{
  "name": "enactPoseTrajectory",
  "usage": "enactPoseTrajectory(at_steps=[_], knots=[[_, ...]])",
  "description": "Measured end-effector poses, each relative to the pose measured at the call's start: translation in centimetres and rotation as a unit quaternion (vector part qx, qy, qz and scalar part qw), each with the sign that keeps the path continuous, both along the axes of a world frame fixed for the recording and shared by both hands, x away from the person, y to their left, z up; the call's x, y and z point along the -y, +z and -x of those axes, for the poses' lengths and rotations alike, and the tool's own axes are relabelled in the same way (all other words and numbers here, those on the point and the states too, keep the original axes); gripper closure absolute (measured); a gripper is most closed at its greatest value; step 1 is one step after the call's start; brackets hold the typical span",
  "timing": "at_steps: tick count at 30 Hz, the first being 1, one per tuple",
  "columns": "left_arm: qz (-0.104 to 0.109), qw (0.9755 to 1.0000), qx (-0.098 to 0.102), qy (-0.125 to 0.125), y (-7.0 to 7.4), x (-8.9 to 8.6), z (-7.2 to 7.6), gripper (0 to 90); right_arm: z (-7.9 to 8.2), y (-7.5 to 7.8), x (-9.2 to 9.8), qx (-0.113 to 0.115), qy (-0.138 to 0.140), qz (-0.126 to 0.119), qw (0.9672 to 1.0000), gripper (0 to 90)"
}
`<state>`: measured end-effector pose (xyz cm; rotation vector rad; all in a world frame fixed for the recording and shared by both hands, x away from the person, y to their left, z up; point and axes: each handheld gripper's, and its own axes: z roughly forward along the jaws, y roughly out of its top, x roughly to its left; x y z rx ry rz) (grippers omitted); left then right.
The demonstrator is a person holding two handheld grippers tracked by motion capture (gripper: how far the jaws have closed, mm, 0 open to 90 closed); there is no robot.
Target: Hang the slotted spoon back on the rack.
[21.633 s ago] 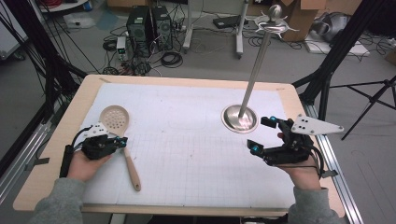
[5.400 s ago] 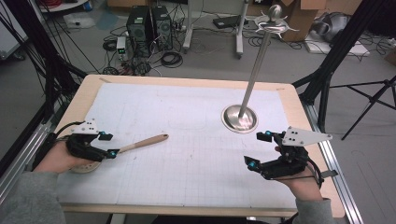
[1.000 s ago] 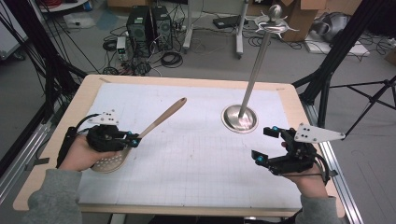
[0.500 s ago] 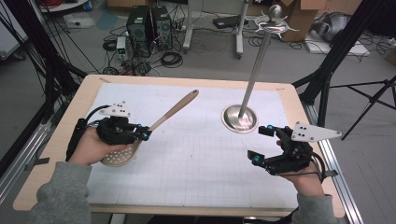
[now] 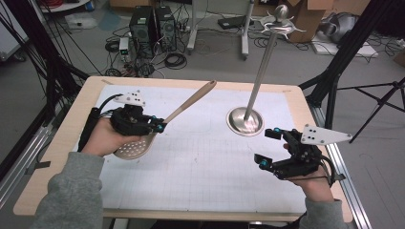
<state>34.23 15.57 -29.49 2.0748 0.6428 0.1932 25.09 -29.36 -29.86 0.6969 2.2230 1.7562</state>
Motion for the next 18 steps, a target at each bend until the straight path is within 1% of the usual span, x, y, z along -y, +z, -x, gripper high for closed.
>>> enactPoseTrajectory(at_steps=[1, 2, 3, 5, 8, 10, 12, 13, 15, 16, 17, 18], knots=[[0.0, 1.0, 0.0, 0.0, 0.0, 0.0, 0.0, 77.8, 0.0, 0.0, 0.0, 0.0, 0.0, 0.0, 1.0, 8.8], [0.004, 1.0, -0.001, 0.003, 0.2, 0.0, -0.1, 77.8, 0.0, 0.1, 0.1, 0.002, 0.0, -0.003, 1.0, 8.8], [0.007, 1.0, 0.002, 0.003, 0.3, -0.1, -0.2, 77.8, 0.1, 0.1, 0.1, 0.002, 0.0, -0.004, 1.0, 8.8], [0.011, 0.9999, 0.003, 0.002, 0.4, -0.1, -0.2, 77.9, 0.1, 0.1, 0.2, 0.003, -0.001, -0.005, 1.0, 8.8], [0.007, 0.9999, 0.006, 0.003, 0.9, 0.0, -0.4, 77.8, 0.0, 0.1, 0.3, 0.005, -0.001, -0.006, 1.0, 8.8], [0.006, 0.9999, 0.011, 0.002, 1.2, 0.2, -0.6, 77.9, 0.0, 0.1, 0.3, 0.003, -0.001, -0.006, 1.0, 8.8], [0.009, 0.9999, 0.014, 0.001, 1.5, 0.5, -0.8, 77.8, 0.0, 0.1, 0.3, 0.002, -0.002, -0.006, 1.0, 8.8], [0.01, 0.9997, 0.023, -0.001, 1.7, 0.7, -0.9, 77.8, 0.0, 0.0, 0.4, 0.003, -0.002, -0.005, 1.0, 8.8], [0.013, 0.9996, 0.026, -0.003, 1.8, 0.9, -0.9, 77.8, -0.1, 0.0, 0.4, 0.004, -0.003, -0.005, 1.0, 8.8], [0.012, 0.9995, 0.03, -0.006, 1.9, 1.2, -1.0, 77.8, 0.0, 0.0, 0.5, 0.001, -0.003, -0.007, 1.0, 8.8], [0.012, 0.9995, 0.03, -0.006, 1.9, 1.2, -1.0, 77.9, 0.0, 0.0, 0.5, 0.001, -0.003, -0.007, 1.0, 8.8], [0.009, 0.9995, 0.031, -0.007, 2.2, 1.7, -1.1, 77.8, 0.0, 0.1, 0.6, 0.003, -0.004, -0.008, 1.0, 8.8]])
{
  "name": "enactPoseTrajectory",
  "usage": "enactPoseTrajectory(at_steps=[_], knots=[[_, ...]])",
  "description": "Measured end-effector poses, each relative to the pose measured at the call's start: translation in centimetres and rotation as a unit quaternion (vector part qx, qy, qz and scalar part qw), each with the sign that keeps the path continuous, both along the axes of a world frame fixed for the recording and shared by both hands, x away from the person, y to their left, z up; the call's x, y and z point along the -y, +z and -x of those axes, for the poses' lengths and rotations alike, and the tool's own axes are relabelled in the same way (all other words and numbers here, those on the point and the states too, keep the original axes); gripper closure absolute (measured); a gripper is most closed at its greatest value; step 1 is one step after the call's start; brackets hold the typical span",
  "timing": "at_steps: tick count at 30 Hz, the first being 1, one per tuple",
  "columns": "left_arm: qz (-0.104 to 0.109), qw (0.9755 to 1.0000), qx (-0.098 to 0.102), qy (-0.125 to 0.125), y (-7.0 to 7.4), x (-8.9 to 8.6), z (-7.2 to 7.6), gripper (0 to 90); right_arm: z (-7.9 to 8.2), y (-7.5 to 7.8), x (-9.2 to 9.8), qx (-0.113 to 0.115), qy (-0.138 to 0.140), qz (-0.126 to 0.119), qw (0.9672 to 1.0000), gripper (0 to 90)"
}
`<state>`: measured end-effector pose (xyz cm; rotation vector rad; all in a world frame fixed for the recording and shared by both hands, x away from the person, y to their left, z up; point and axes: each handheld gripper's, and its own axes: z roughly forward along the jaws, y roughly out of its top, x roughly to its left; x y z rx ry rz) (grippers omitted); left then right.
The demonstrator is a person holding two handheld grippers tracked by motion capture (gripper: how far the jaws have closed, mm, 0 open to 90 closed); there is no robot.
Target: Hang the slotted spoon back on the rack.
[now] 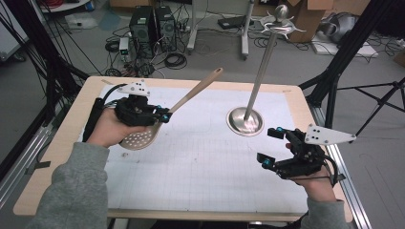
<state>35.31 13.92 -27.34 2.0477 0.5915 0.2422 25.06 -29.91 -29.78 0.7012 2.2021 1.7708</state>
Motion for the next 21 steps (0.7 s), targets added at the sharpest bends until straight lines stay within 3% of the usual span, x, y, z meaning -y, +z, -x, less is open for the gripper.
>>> enactPoseTrajectory(at_steps=[3, 6, 21], knots=[[-0.005, 1.0, 0.002, -0.003, 0.3, 0.4, -0.1, 77.8, 0.0, 0.1, 0.1, 0.001, 0.0, -0.001, 1.0, 8.8], [0.007, 0.9999, 0.0, -0.009, 0.8, 1.4, -0.1, 77.8, 0.1, 0.2, 0.0, 0.0, 0.003, -0.003, 1.0, 8.8], [0.024, 0.9995, 0.005, -0.022, 2.9, 4.2, -1.0, 77.8, -0.1, -0.5, 0.5, -0.011, 0.009, 0.011, 0.9998, 8.8]])
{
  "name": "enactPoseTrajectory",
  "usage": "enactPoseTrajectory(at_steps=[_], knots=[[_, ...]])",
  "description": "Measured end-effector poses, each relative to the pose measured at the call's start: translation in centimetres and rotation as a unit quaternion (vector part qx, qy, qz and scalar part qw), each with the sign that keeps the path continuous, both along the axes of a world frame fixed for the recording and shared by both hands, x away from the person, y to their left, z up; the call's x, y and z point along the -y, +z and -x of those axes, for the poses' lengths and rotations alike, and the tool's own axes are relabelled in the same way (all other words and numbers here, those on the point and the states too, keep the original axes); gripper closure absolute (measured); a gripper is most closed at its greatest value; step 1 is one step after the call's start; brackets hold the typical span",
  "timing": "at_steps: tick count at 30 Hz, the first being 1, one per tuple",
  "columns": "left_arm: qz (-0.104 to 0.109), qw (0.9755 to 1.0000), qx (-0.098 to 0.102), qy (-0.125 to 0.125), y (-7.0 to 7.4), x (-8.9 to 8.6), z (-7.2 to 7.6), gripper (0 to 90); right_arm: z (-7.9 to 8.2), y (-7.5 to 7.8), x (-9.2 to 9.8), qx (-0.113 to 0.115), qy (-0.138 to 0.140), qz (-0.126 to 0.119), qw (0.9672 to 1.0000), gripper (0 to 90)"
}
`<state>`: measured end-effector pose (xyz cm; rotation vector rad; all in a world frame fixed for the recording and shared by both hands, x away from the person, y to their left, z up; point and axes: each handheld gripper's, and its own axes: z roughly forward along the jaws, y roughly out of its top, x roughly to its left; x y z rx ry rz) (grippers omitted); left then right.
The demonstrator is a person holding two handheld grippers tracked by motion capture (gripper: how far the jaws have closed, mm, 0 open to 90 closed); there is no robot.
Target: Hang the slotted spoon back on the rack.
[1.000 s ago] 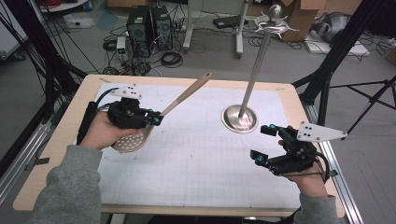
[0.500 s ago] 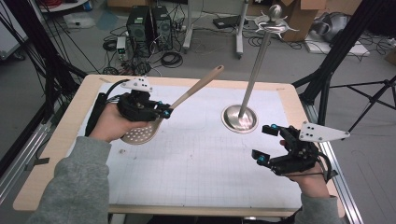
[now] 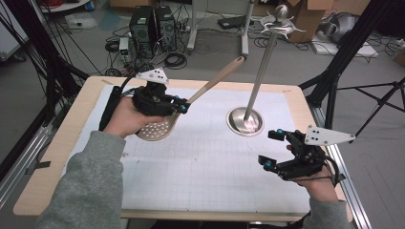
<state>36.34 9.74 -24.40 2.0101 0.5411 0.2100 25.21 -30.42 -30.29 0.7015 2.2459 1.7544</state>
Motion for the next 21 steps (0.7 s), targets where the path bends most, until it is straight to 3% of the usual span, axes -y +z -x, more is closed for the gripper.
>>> enactPoseTrajectory(at_steps=[6, 8, 10, 15, 21], knots=[[0.009, 0.9999, 0.01, -0.004, 0.9, 0.3, -0.3, 77.8, 0.1, 0.2, 0.4, 0.005, -0.003, -0.005, 1.0, 8.9], [0.002, 0.9998, 0.017, -0.008, 1.0, 0.2, -0.4, 77.8, 0.1, 0.2, 0.4, 0.008, -0.004, -0.004, 1.0, 8.8], [-0.005, 0.9998, 0.018, -0.006, 1.5, 0.1, -0.7, 77.8, 0.0, 0.1, 0.3, 0.007, -0.008, 0.011, 0.9999, 8.9], [0.002, 0.9993, 0.032, -0.018, 2.5, 0.1, -1.0, 77.8, -0.1, 0.0, 0.4, 0.006, -0.006, 0.016, 0.9998, 8.9], [0.002, 0.9992, 0.033, -0.024, 3.2, 0.2, -1.5, 77.8, -0.2, -0.2, 0.6, 0.003, -0.01, 0.015, 0.9998, 8.9]])
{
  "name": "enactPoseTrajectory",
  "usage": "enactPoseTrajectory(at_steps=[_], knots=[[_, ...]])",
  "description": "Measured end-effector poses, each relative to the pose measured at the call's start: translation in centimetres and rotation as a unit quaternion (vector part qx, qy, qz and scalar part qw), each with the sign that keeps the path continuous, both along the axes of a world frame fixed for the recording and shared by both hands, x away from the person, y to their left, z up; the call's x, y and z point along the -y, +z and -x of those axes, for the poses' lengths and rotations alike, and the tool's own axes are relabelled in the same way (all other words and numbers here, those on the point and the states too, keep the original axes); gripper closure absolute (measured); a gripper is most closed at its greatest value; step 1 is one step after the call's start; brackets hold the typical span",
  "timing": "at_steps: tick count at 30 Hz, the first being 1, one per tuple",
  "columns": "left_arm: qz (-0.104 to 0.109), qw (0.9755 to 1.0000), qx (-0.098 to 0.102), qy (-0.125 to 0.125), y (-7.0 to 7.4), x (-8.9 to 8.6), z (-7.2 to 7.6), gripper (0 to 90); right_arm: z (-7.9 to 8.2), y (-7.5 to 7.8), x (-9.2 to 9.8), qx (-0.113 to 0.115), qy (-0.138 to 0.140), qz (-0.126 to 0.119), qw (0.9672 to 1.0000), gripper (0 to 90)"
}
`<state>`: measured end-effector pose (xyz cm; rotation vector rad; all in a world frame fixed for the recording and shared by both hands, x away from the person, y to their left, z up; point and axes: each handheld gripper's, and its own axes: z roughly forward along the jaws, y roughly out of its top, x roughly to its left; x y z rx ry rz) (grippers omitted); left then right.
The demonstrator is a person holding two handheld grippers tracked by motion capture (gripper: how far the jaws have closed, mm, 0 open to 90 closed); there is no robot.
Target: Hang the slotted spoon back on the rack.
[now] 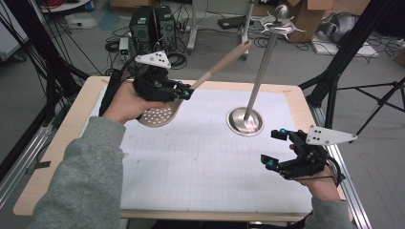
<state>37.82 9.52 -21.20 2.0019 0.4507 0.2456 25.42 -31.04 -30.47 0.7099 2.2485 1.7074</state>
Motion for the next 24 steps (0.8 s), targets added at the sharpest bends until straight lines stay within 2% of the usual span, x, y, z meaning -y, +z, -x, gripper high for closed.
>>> enactPoseTrajectory(at_steps=[5, 10, 13, 16, 24], knots=[[0.007, 1.0, 0.002, -0.002, 0.5, 0.1, -0.3, 77.8, -0.1, -0.2, 0.1, -0.001, 0.0, 0.0, 1.0, 8.9], [0.002, 1.0, 0.008, -0.006, 1.1, 0.5, -0.2, 77.8, -0.1, -0.2, 0.2, 0.0, 0.0, -0.002, 1.0, 8.8], [0.015, 0.9998, 0.011, -0.005, 1.6, 0.7, -0.3, 77.8, 0.0, -0.1, 0.3, -0.001, 0.0, -0.002, 1.0, 8.9], [0.013, 0.9998, 0.015, -0.003, 2.0, 0.8, -0.4, 77.8, 0.0, -0.1, 0.3, 0.0, -0.001, -0.003, 1.0, 8.8], [0.014, 0.9999, 0.005, 0.0, 2.2, 1.4, -0.8, 77.8, 0.0, -0.2, 0.4, -0.003, -0.002, -0.005, 1.0, 8.8]])
